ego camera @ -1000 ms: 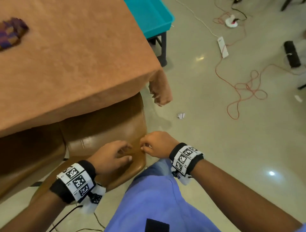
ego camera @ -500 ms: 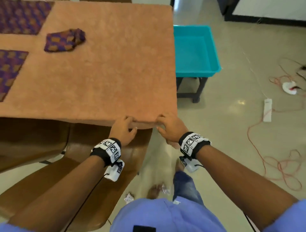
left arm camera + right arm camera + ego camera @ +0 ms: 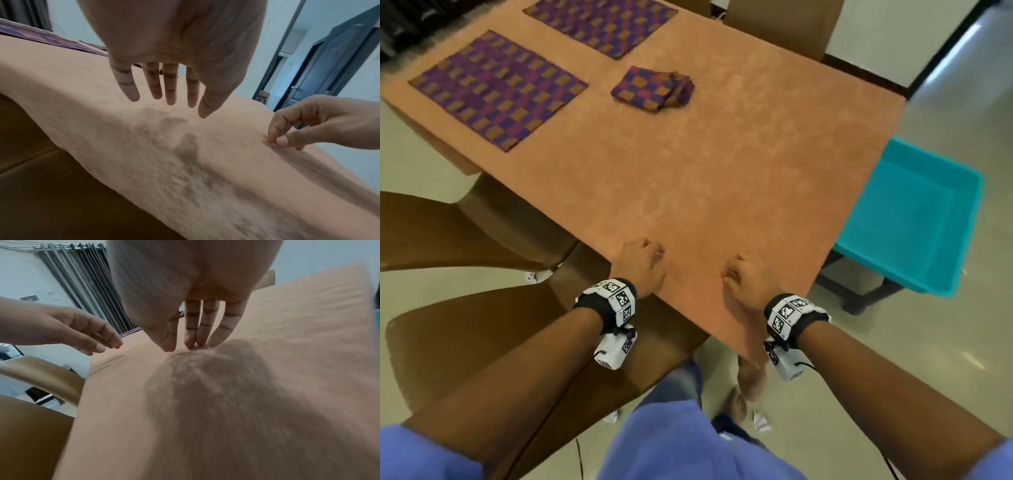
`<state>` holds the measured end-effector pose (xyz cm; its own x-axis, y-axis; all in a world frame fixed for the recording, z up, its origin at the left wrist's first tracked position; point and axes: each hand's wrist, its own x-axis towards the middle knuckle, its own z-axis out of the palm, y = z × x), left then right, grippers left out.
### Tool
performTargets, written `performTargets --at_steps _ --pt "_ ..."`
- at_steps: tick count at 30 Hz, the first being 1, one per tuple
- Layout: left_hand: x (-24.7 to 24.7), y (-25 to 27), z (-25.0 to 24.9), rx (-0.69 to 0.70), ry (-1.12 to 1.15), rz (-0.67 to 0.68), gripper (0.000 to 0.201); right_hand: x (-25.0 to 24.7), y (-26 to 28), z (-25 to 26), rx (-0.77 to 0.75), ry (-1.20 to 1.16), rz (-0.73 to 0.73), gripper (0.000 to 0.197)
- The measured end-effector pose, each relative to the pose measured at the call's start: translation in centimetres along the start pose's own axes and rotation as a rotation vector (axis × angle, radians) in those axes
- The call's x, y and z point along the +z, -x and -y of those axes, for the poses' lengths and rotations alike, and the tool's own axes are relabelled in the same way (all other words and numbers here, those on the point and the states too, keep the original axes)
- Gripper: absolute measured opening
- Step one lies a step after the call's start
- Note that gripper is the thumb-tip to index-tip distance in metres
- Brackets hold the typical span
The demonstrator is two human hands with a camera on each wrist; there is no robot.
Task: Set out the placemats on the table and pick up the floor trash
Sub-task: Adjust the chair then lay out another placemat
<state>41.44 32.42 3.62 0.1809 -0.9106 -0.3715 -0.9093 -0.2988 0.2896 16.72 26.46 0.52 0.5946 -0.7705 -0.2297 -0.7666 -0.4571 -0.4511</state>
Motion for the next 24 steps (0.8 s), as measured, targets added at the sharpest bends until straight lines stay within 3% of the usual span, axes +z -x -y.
performTargets --at_steps 8,14,17,24 --pt "-5.8 -11.1 3.8 -0.104 0.025 -0.105 0.048 -4.8 -17.5 2.1 -0.128 0.06 0.035 0.019" --pt "-8.7 -18.7 7.2 -0.131 0.018 -0.061 0.059 -8.3 -32.5 4.4 -0.146 0.11 -0.079 0.031" --pt "-8.5 -20.0 7.8 -0.136 0.0 -0.016 0.062 -9.4 -38.3 5.5 -0.158 0.104 -0.167 0.045" --pt "-8.5 -20.8 8.0 -0.163 0.017 0.02 0.061 -10.0 -45.7 6.3 -0.098 0.258 -0.145 0.042"
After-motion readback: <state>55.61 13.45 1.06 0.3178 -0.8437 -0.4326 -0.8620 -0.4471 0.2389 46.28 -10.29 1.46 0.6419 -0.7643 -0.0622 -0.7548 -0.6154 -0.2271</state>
